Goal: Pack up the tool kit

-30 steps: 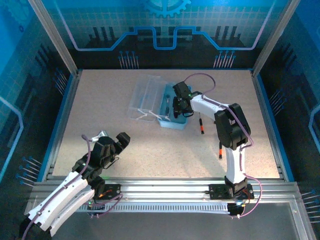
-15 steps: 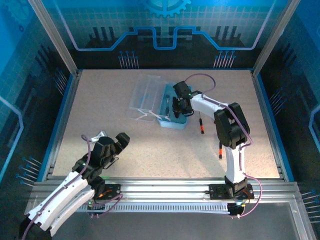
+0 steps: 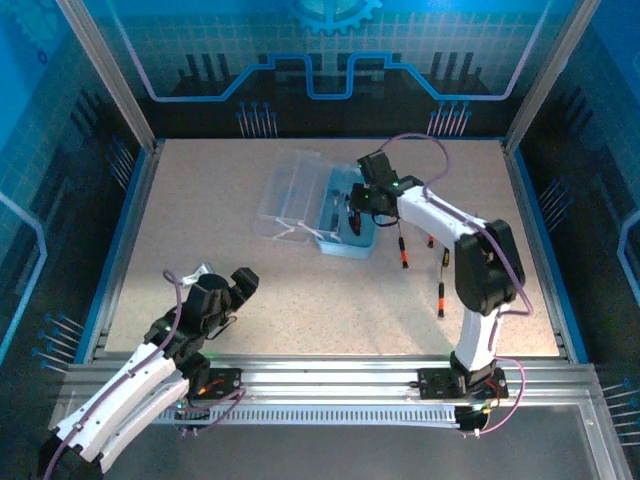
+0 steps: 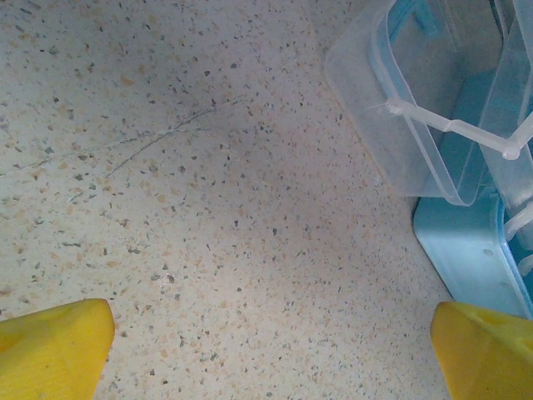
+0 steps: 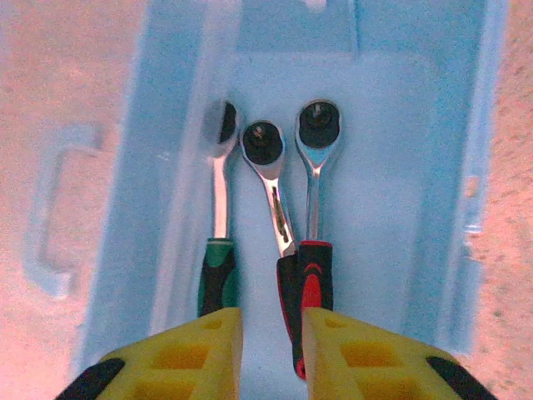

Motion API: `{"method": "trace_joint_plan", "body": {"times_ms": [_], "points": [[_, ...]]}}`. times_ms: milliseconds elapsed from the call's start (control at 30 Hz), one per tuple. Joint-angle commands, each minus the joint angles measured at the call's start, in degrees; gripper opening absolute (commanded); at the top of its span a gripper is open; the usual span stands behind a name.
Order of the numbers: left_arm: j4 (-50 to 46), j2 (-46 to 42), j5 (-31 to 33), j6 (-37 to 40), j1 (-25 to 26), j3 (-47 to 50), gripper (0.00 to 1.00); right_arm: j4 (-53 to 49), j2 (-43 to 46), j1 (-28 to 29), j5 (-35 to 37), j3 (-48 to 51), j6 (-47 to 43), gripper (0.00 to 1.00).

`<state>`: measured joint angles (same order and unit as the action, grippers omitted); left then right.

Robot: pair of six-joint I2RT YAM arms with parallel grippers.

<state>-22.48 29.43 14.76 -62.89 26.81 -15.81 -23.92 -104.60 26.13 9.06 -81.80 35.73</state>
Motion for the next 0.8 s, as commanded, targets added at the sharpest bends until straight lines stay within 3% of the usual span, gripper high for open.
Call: {"method": "trace_joint_plan", "body": {"times_ms": [0,233,433,600,767], "points": [[-0.55,-0.60,0.58,1.26,0.28,-1.11,0.96,0.24,7.44,-1.20,2.89,4.63,-2.41,0.21],[6.32,2.20,-3.83,0.44,0.33,2.44,0.95,-2.64,26.48,-4.41,6.40,22.49,-5.19,0.21],[14.99,12.82,-9.59,3.47,0.38,0.23,0.95,-5.55,40.95,-7.62,10.63,37.53,-3.23,0.27],[22.38,25.20,-16.08,6.29,1.43,-4.77,0.92,-6.08,43.40,-13.37,8.69,41.29,-3.00,0.27],[26.43,35.05,-19.23,7.82,7.36,-9.75,0.87,-4.12,38.14,-19.05,7.13,40.14,-3.77,0.26]]}}
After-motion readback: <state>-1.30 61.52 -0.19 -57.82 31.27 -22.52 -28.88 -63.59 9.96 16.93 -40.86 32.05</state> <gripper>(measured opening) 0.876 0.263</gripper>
